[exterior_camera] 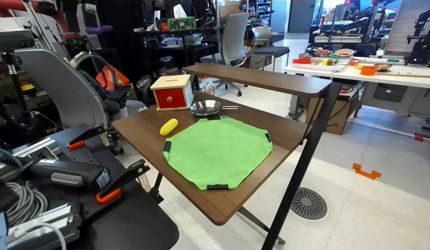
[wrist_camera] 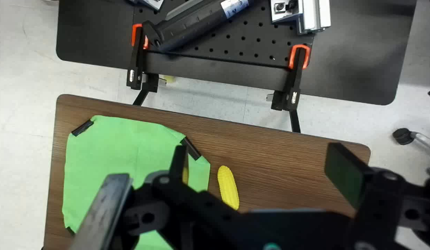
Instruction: Move the plastic maize to the left
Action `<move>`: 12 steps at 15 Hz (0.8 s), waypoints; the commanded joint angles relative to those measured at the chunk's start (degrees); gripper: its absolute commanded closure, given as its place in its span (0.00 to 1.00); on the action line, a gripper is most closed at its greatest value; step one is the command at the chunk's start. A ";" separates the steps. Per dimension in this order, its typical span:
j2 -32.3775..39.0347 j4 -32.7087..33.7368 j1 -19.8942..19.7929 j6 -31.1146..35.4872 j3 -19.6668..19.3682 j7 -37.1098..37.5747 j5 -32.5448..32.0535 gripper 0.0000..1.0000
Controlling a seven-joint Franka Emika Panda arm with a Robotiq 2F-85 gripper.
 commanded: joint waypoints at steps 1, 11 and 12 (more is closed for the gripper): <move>0.03 0.07 0.52 -0.07 -0.48 0.13 -0.12 0.00; 1.22 0.74 0.42 1.46 -0.32 0.95 -0.34 0.00; 1.94 1.01 0.36 3.19 -0.22 1.50 -0.59 0.00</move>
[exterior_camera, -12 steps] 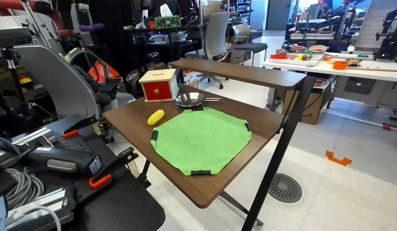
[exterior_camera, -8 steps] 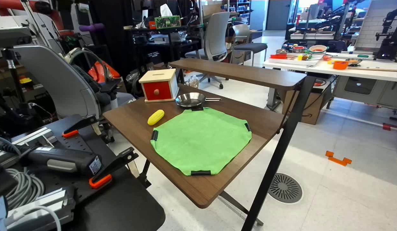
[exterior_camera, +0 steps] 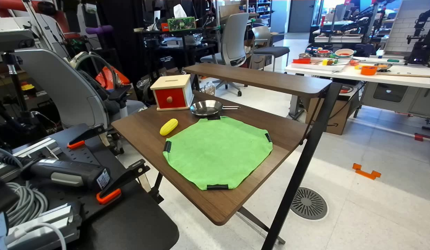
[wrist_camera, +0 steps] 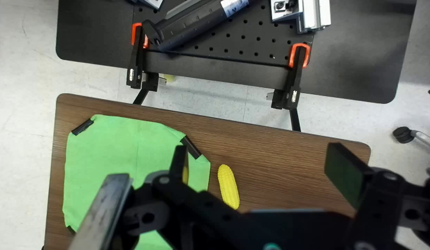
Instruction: Move the plastic maize to the left
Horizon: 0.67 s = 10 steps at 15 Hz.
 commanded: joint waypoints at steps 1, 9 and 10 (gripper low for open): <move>3.17 1.37 0.25 5.72 -0.12 2.06 -0.83 0.00; 16.83 2.51 0.05 28.17 -0.98 2.76 -0.05 0.00; 18.81 2.84 0.04 29.82 -1.24 2.08 0.50 0.00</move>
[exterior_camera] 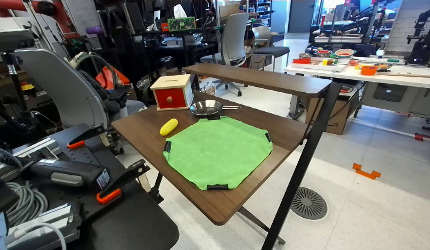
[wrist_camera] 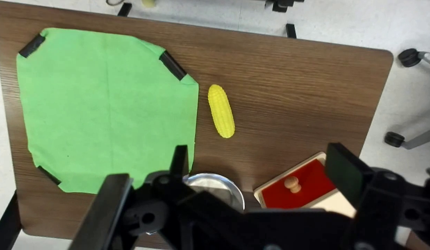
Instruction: Move the plastic maize to the left
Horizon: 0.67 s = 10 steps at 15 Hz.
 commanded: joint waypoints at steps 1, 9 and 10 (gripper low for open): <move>8.01 2.34 -0.05 6.72 -1.12 -1.02 0.99 0.00; 25.10 11.42 -1.20 9.10 -1.11 -4.84 4.46 0.00; 26.92 12.64 -1.34 8.91 -0.84 -5.85 5.01 0.00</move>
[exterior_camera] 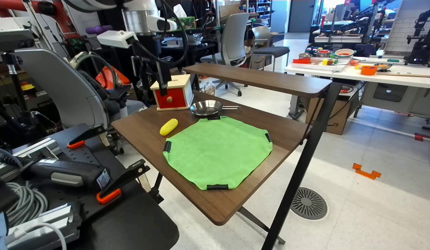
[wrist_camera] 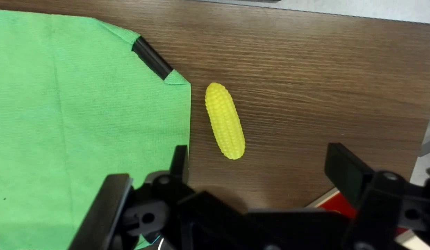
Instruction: Move the plastic maize to the left
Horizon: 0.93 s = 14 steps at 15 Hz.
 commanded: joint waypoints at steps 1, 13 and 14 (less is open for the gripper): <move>7.40 6.08 -0.72 -0.93 0.98 -3.94 2.71 0.00; 20.64 14.35 0.92 -1.93 -0.79 -0.40 1.81 0.00; 21.19 14.77 1.00 -1.88 -0.79 -0.19 1.77 0.03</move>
